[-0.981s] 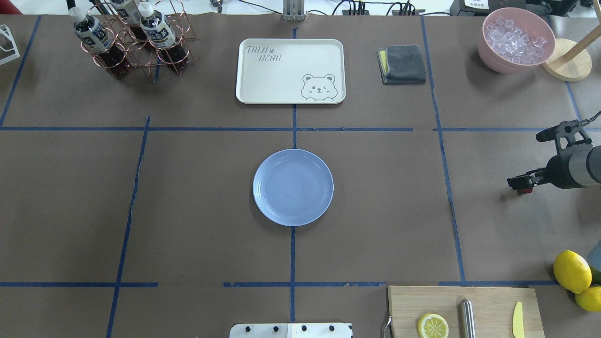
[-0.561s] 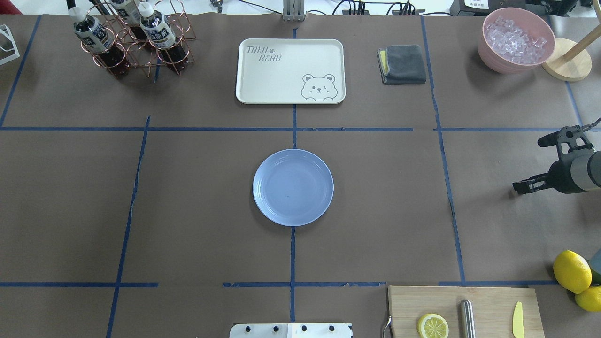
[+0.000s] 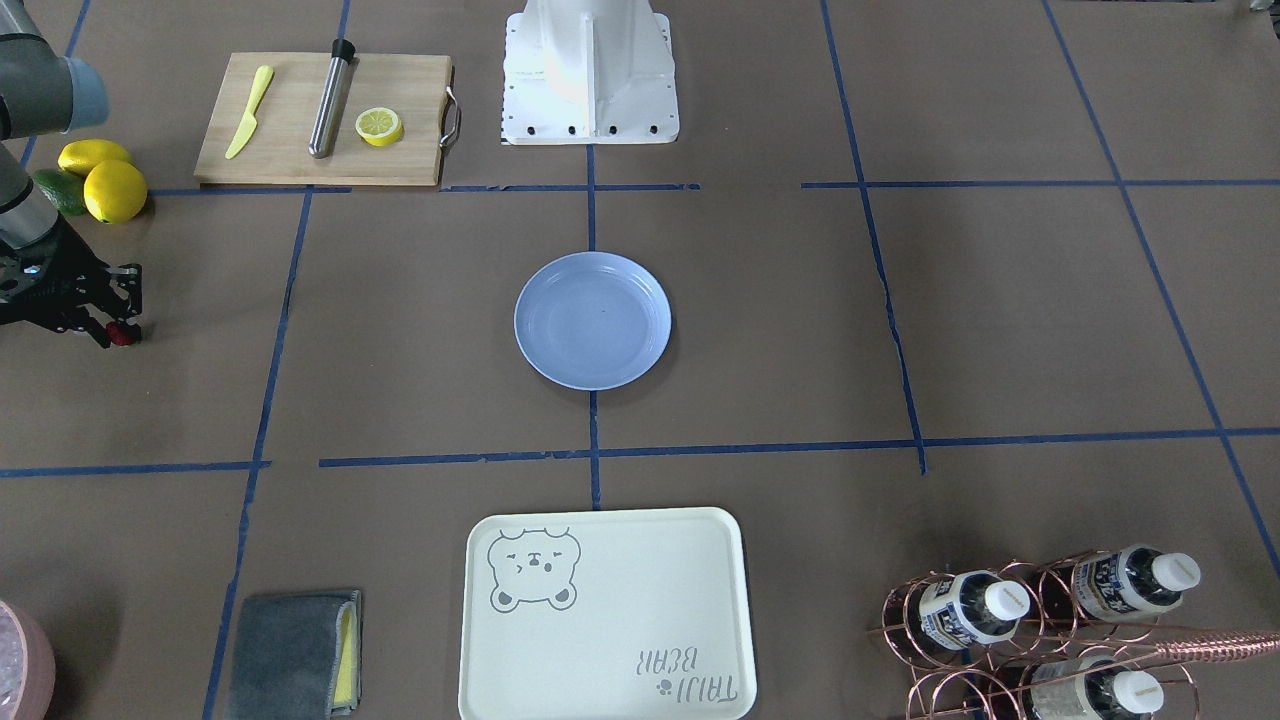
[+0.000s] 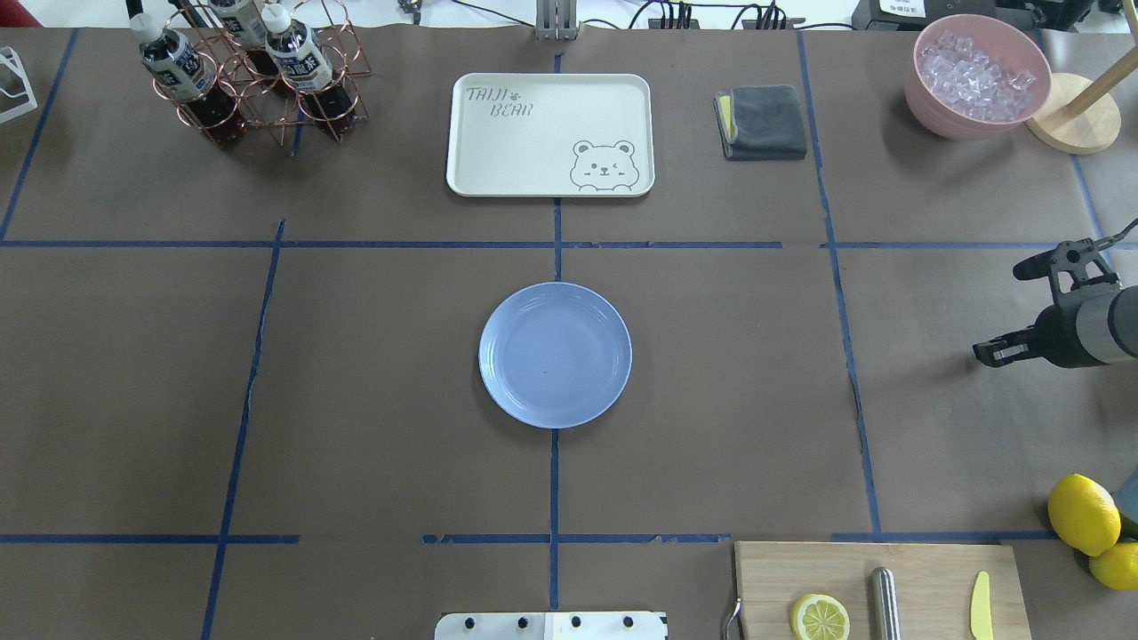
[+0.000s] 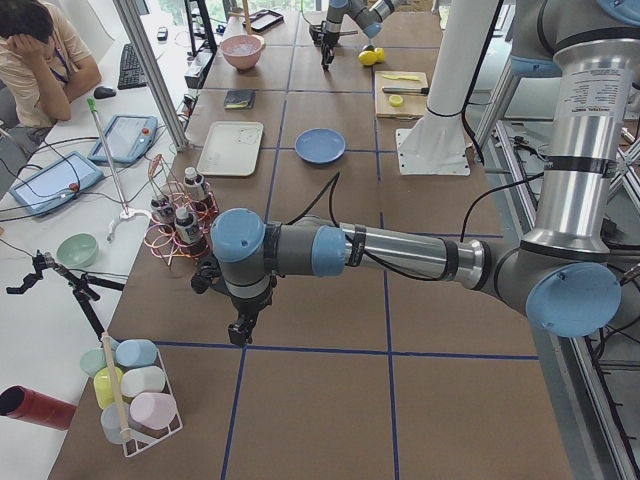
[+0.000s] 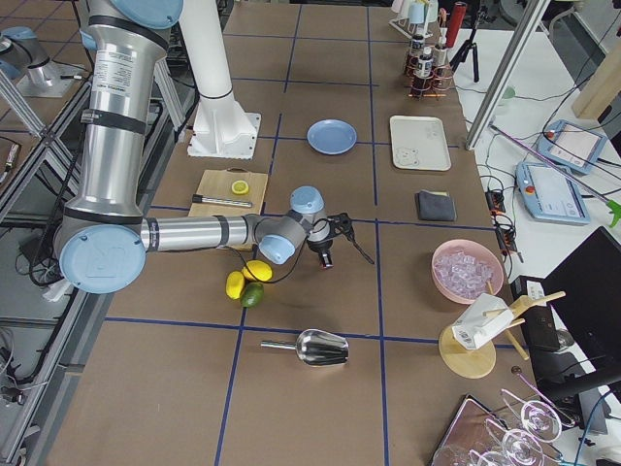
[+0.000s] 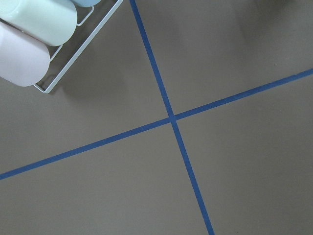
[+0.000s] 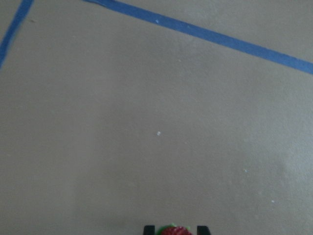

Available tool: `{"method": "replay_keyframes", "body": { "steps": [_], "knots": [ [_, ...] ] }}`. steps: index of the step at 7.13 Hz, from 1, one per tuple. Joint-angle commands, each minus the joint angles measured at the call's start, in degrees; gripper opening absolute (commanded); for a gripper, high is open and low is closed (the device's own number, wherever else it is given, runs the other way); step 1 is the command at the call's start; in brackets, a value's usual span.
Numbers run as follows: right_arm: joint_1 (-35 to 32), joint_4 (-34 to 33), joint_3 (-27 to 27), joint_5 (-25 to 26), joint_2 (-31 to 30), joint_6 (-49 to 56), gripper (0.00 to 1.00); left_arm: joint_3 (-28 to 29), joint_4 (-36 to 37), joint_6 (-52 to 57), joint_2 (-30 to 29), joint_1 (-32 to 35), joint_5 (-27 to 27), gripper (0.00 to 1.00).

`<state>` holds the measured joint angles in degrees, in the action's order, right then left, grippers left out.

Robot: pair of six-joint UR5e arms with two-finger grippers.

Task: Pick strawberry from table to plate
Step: 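Carry the strawberry with the right gripper over the blue plate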

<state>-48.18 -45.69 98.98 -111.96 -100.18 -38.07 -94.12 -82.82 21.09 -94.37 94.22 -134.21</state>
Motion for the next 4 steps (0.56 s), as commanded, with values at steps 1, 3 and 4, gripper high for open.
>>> {"method": "replay_keyframes", "body": {
  "steps": [1, 3, 4],
  "knots": [
    [0.4, -4.3, 9.1, -1.6, 2.8, -5.2, 0.0, 0.0, -0.1, 0.0, 0.0, 0.0, 0.0, 1.0],
    [6.0, -29.0, 13.3, -0.6, 24.7, -16.6, 0.0, 0.1, -0.1, 0.0, 0.0, 0.0, 0.0, 1.0],
    [11.2, -41.0, 12.6, 4.2, 35.8, -21.2, 0.0, 0.1, 0.0, 0.0, 0.0, 0.0, 0.0, 1.0]
  ]
}}
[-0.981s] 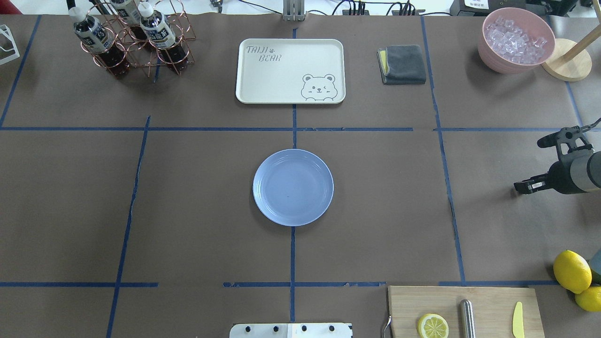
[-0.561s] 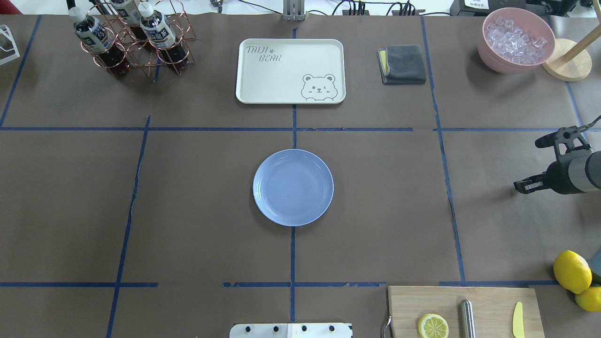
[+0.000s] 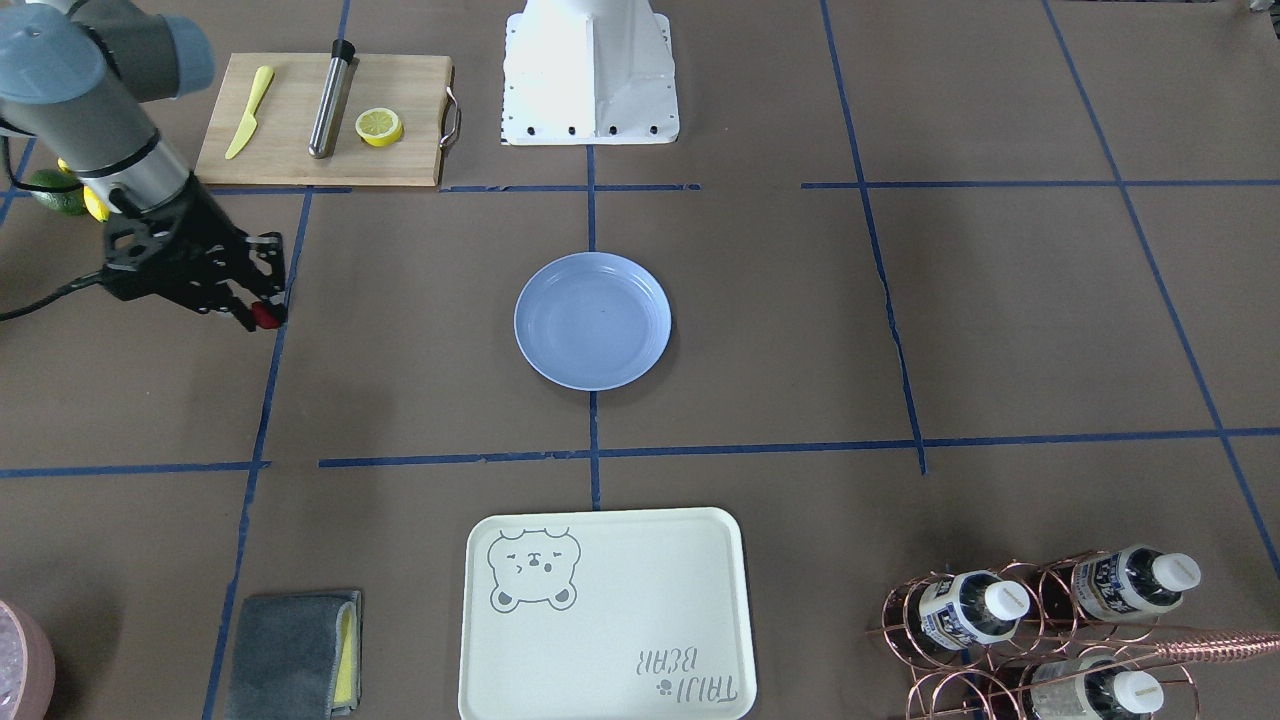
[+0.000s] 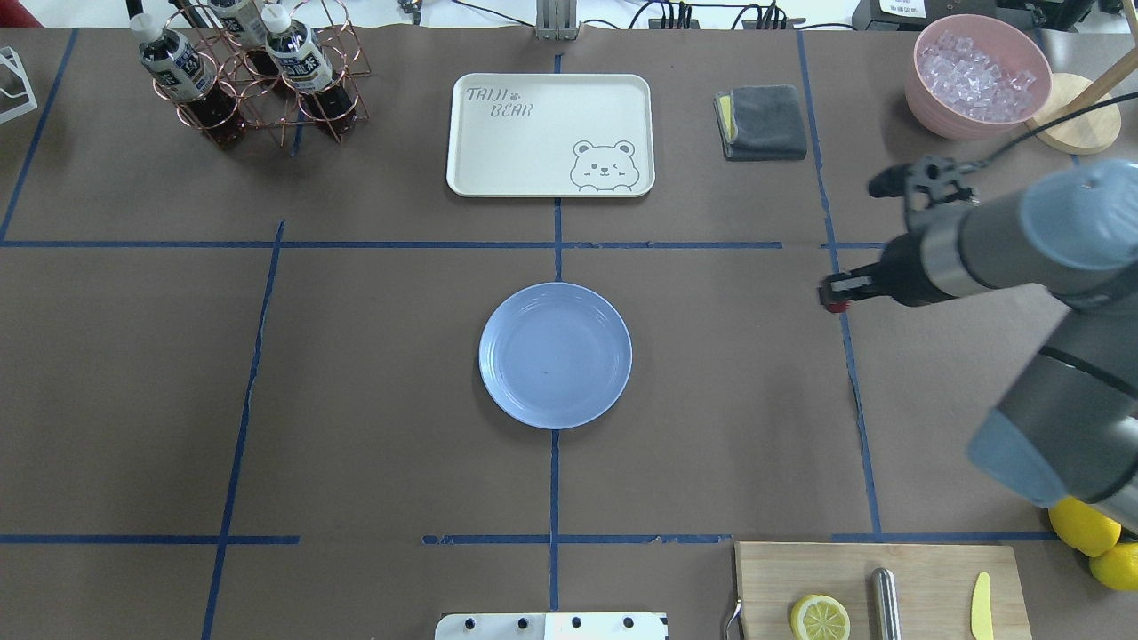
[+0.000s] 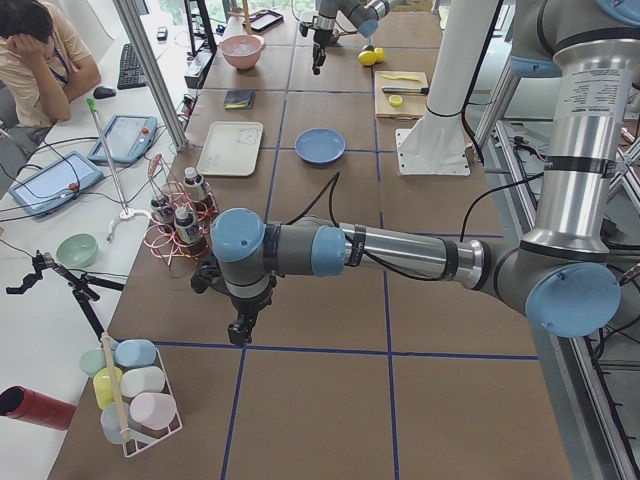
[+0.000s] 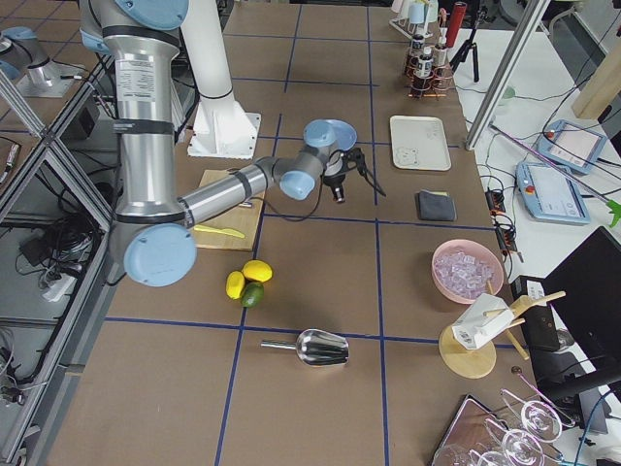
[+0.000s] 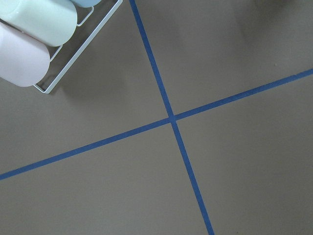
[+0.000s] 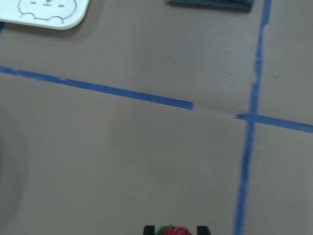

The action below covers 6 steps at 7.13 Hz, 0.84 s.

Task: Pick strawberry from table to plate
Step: 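Carry the strawberry with the right gripper over the blue plate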

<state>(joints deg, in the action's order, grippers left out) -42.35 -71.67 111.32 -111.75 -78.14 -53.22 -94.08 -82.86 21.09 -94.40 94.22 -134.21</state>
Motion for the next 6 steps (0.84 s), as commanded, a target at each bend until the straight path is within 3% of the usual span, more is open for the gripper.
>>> {"method": "replay_keyframes", "body": {
  "steps": [1, 4, 5, 6],
  "knots": [
    [8.9, -19.4, -3.7, 9.2, 21.6, -10.3, 0.0, 0.0, 0.0, 0.0, 0.0, 0.0, 0.0, 1.0],
    [17.8, -17.2, -25.5, 19.8, 35.7, -20.4, 0.0, 0.0, 0.1, 0.0, 0.0, 0.0, 0.0, 1.0],
    [19.3, -12.8, -30.7, 20.4, 36.6, -21.0, 0.0, 0.0, 0.1, 0.0, 0.1, 0.0, 0.0, 1.0],
    [20.1, -11.7, -32.1, 21.0, 36.8, -21.6, 0.0, 0.1, 0.1, 0.0, 0.1, 0.0, 0.0, 1.0]
  ]
}}
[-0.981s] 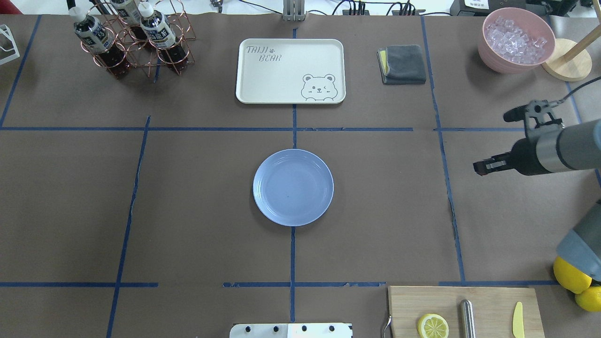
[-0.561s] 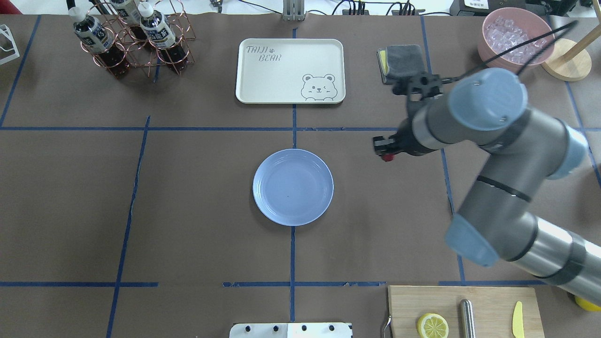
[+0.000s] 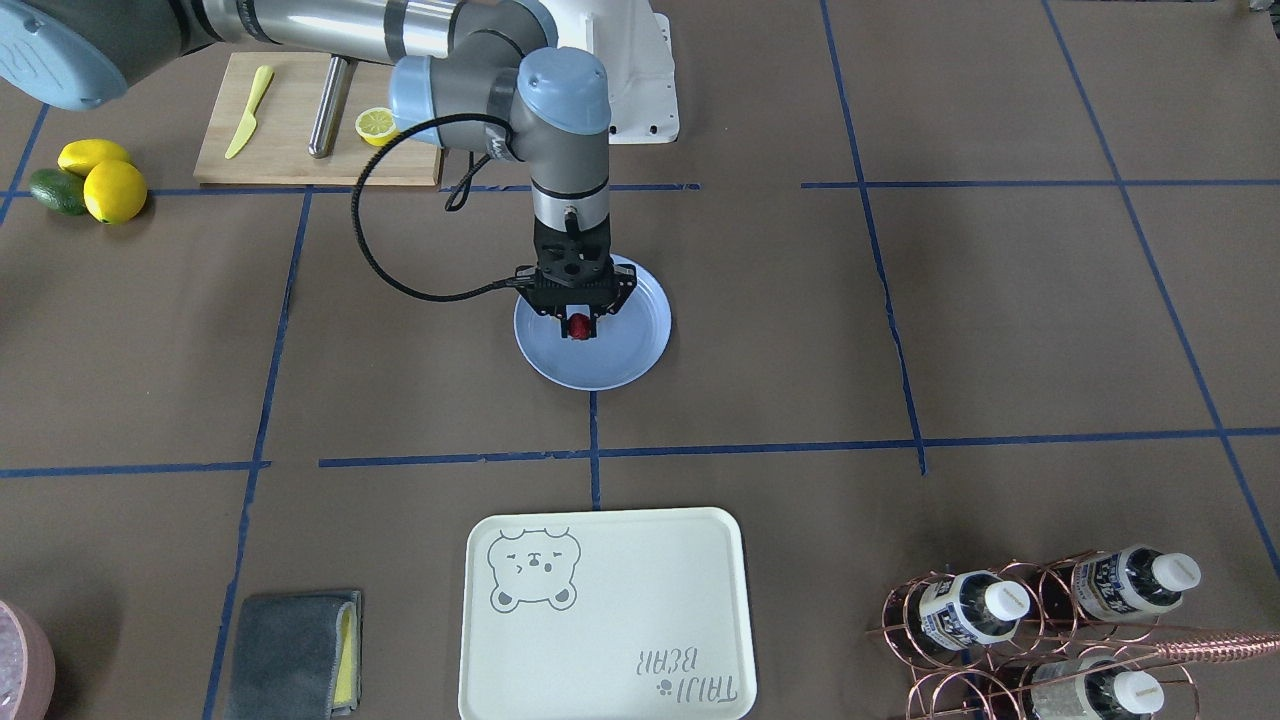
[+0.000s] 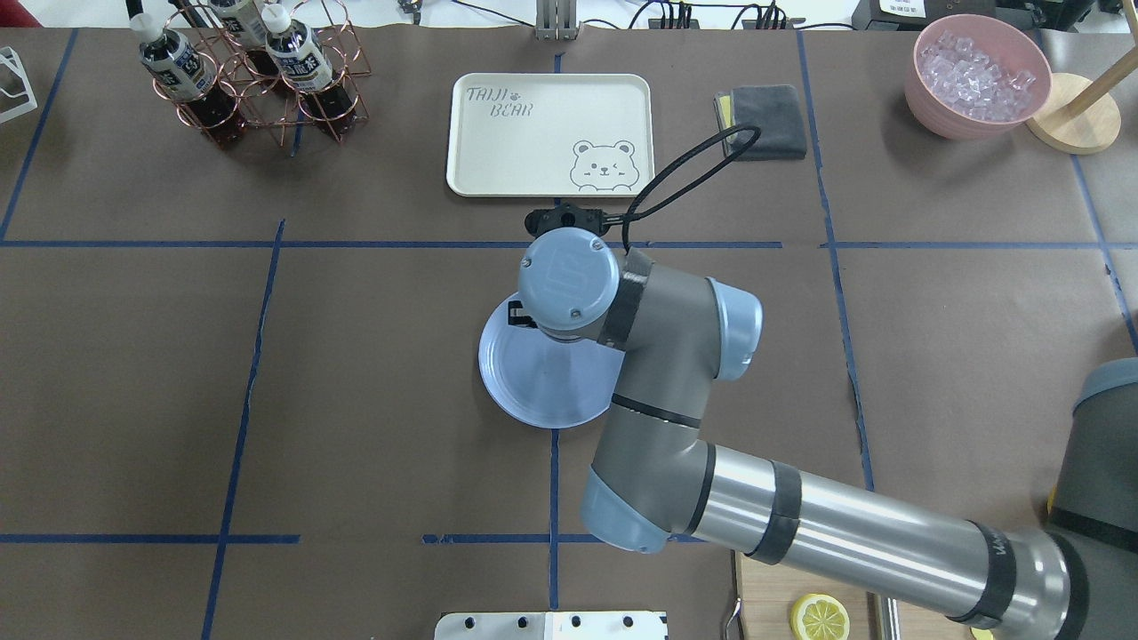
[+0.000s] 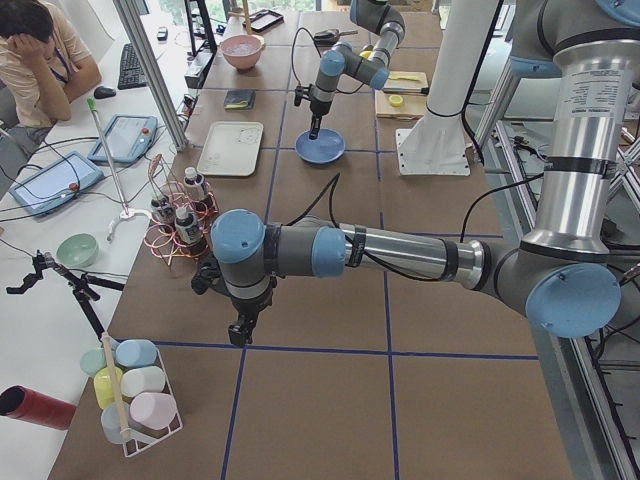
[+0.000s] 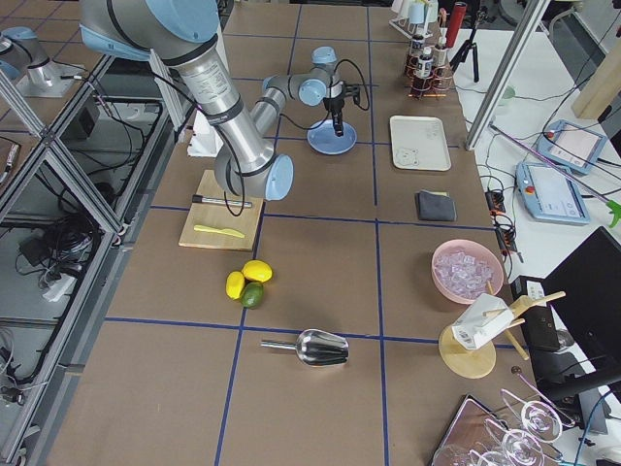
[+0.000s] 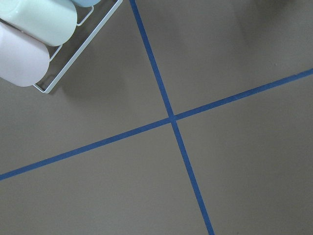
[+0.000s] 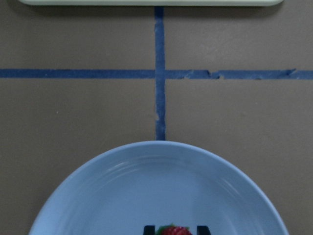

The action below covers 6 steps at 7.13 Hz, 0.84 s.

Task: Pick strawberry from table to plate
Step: 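Open the right gripper to drop the strawberry onto the plate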

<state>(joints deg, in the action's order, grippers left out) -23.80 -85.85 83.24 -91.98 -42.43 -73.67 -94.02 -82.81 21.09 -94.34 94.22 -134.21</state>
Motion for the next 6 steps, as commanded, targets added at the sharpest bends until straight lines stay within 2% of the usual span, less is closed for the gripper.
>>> {"method": "replay_keyframes", "body": {
  "steps": [1, 2, 3, 4, 6],
  "knots": [
    [1.8, 2.5, -4.1, 1.4, 1.2, -1.2, 0.0, 0.1, -0.1, 0.0, 0.0, 0.0, 0.0, 1.0],
    [1.8, 2.5, -4.1, 1.3, 1.2, -1.0, 0.0, 0.1, -0.1, 0.0, 0.0, 0.0, -0.1, 1.0],
    [1.7, 2.5, -3.7, 1.3, 1.2, -0.5, 0.4, 0.1, -0.1, -0.1, 0.0, 0.0, -0.1, 1.0],
    [1.7, 2.4, -2.5, 1.4, 1.1, -0.3, 0.99, 0.1, -0.1, -0.1, 0.0, 0.0, -0.1, 1.0],
    [-0.3, 0.0, 2.2, 0.7, 0.9, 0.4, 1.0, 0.2, -0.2, -0.1, 0.0, 0.0, -2.2, 1.0]
  ]
}}
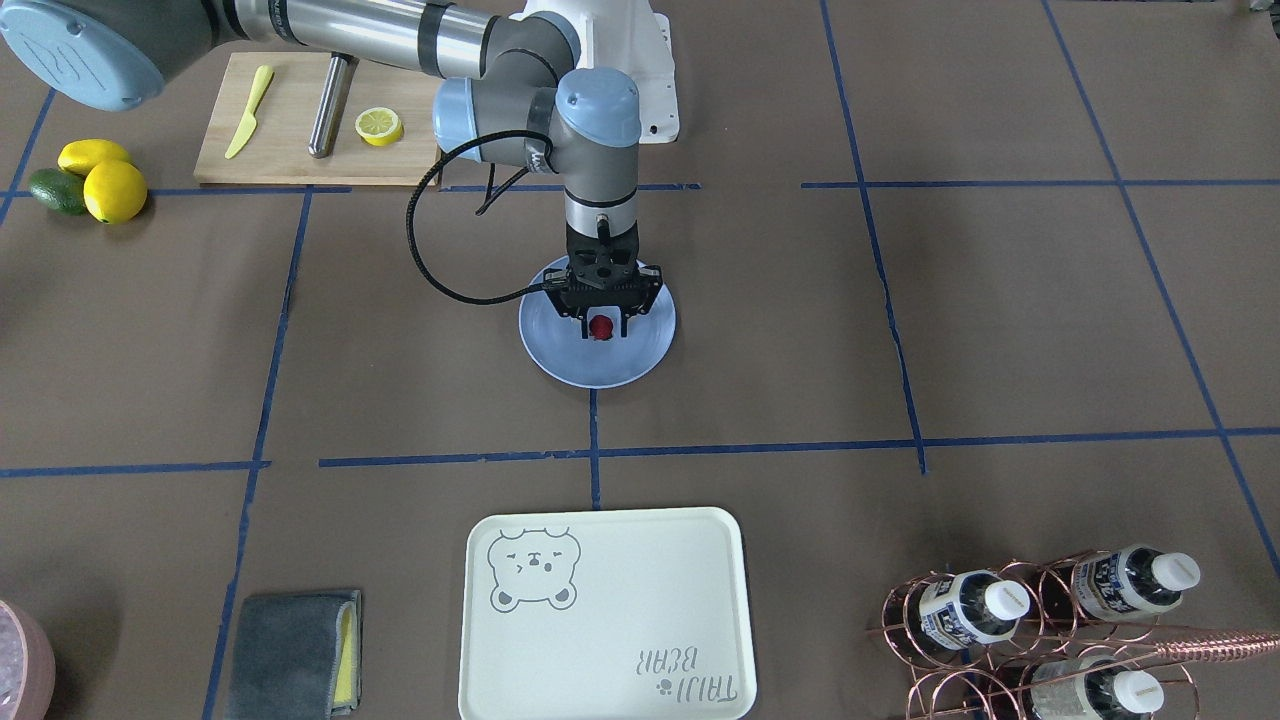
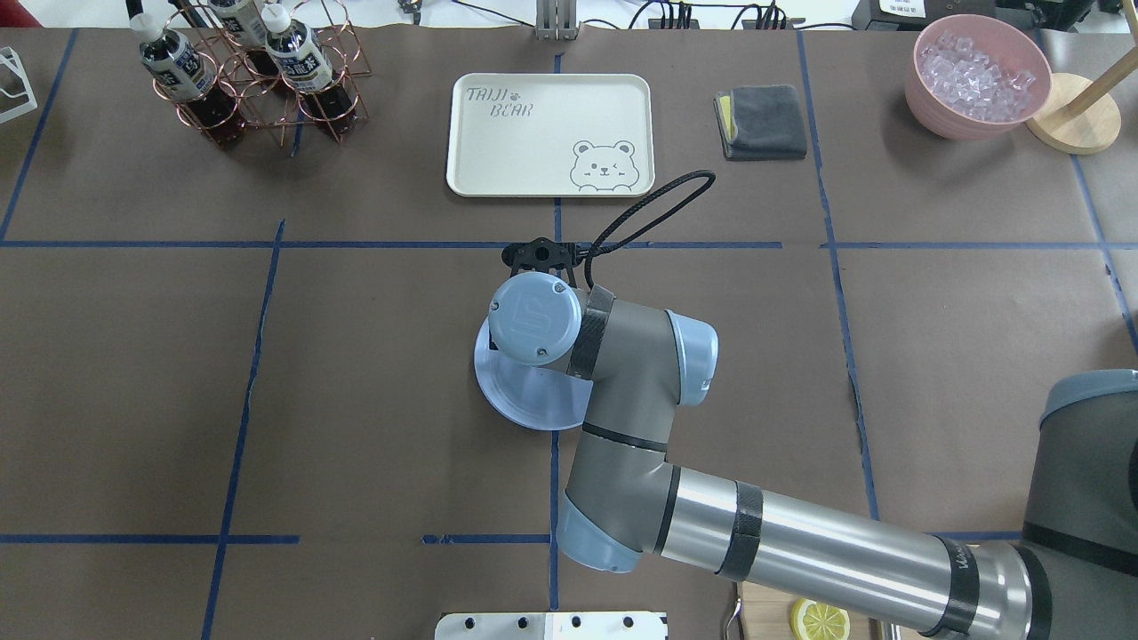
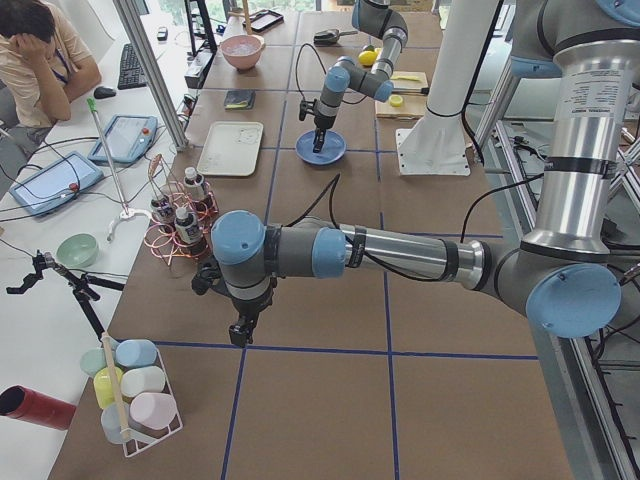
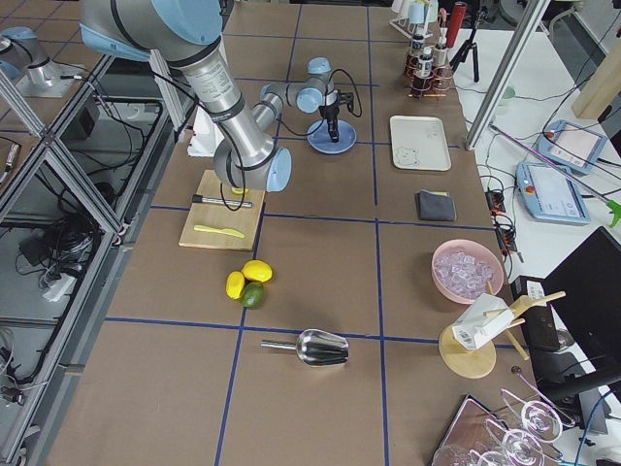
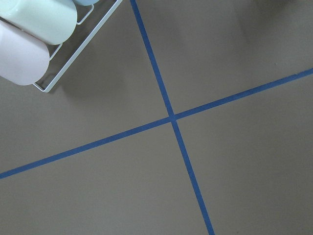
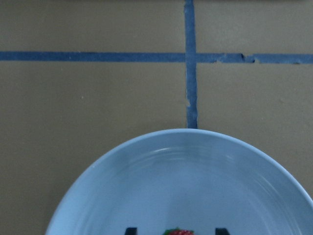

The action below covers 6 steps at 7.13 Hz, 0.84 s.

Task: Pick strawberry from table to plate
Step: 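Open the right gripper to drop the strawberry onto the plate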

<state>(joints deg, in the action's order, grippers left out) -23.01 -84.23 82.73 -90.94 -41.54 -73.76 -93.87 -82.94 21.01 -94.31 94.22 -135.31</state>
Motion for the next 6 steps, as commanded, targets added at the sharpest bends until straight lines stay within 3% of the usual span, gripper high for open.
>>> {"method": "replay_keyframes", "body": {
  "steps": [1, 2, 3, 6],
  "knots": [
    [-2.5, -6.2, 6.6, -0.6, 0.0, 2.3, 1.0, 0.1, -0.1, 0.0, 0.0, 0.0, -1.1, 1.0],
    [-5.5, -11.7, 11.4, -2.7, -0.6, 6.0, 1.0, 0.1, 0.0, 0.0, 0.0, 0.0, -1.3, 1.0],
    [-11.6, -13.1, 14.8, -9.9, -3.3, 11.6, 1.0, -0.1, 0.1, 0.1, -0.1, 0.0, -1.3, 1.0],
    [-34.8, -12.6, 18.7, -29.1, -18.3, 44.5, 1.0, 1.1, 0.5, 0.0, 0.9, 0.0, -0.6, 1.0]
  ]
}}
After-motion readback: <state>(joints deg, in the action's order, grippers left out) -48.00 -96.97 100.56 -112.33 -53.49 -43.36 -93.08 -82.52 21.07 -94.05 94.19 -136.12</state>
